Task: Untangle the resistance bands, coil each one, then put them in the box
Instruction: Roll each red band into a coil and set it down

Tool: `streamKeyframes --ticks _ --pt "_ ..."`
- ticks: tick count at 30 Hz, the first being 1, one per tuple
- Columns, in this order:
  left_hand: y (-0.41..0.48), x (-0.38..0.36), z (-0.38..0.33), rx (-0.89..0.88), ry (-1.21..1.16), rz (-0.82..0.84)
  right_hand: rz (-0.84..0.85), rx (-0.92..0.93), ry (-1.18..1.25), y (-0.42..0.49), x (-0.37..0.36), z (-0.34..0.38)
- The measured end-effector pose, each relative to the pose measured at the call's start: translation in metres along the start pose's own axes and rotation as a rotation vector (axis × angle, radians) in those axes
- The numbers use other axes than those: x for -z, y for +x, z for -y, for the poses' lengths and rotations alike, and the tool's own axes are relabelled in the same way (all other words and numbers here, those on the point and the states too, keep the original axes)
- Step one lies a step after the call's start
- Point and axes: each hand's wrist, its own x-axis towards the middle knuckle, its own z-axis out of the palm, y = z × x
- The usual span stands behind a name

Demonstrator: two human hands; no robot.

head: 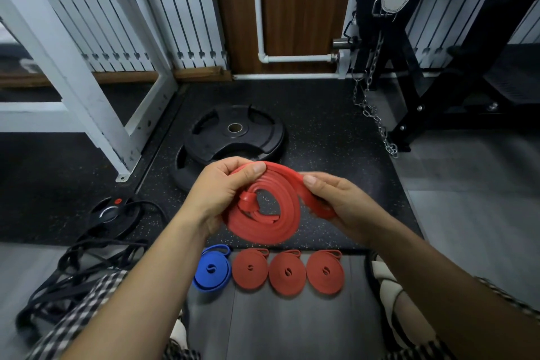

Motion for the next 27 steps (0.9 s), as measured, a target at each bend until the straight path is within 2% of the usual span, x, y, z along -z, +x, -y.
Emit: streamKeyframes --ticks 4,10,14,17,22,27 --pt "0.001 -0.002 0.002 0.027 -0.087 -0.02 -0.138 0.16 0.043 -0.001 -0.007 -0.002" --pt "0.007 -0.002 0.006 0.055 -0.207 -0.128 -0.19 0.209 -0.019 -0.005 -0.014 -0.006" --pt "0.01 -0.002 0.009 0.087 -0.231 -0.118 -0.198 0.102 0.084 -0.005 -0.012 -0.007" --pt "0.012 -0.003 0.011 0.108 -0.237 -0.132 -0.085 0.044 0.226 -0.005 -0.009 -0.007" --pt "0.015 -0.004 0.012 0.117 -0.241 -0.146 -0.031 0.213 -0.03 -0.006 -0.003 -0.004" --pt "0.014 -0.006 0.012 0.105 -0.222 -0.123 -0.075 0.247 -0.218 -0.005 0.009 -0.001"
